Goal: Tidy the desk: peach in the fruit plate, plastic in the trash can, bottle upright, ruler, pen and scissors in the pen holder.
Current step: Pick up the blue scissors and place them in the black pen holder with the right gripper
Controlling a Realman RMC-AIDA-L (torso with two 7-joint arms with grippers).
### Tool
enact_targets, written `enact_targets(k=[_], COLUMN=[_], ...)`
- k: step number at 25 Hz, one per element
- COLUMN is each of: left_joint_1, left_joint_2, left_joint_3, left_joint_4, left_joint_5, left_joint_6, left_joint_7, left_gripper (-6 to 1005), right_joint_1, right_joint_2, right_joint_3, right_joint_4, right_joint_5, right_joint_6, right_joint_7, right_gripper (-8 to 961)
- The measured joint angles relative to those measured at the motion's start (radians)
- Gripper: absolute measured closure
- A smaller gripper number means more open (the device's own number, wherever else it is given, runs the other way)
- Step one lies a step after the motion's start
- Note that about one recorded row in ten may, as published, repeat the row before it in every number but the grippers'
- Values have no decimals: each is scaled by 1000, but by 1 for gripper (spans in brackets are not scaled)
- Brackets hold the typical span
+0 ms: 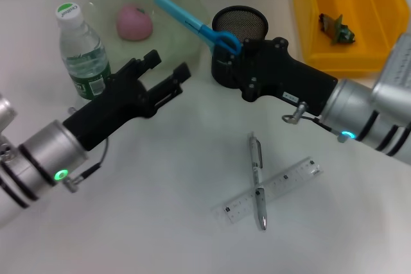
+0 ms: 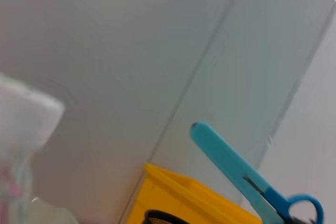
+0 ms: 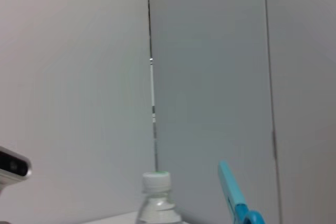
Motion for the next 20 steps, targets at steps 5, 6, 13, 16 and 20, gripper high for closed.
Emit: enact_targets(k=[5,6,13,16,20], left_joint_1=[42,49,89,89,77], left_joint_2=[3,3,5,6,6], left_joint_3=[1,1,2,16,38], left_joint_4=[110,120,172,183,186], left_joint_5=[86,89,91,91,91], left_joint_6=[63,68,78,77,74], left_joint_7=[69,86,174,177,177], left_gripper=[197,197,197,197,197], right_joint_1=[-29,-39,-61,-60,-54], right_joint_2=[-4,-5,-8,-11,-21], right_joint_3=[0,0,-4,-4,-60], right_joint_4=[-120,-173,-372,-478,-600], right_joint_5=[-115,-157,-321,-412,-476], right_joint_6=[-76,-99,-166,-175,-195], right_joint_7=[191,261,500,601,711], right_gripper=[875,875,871,870,868])
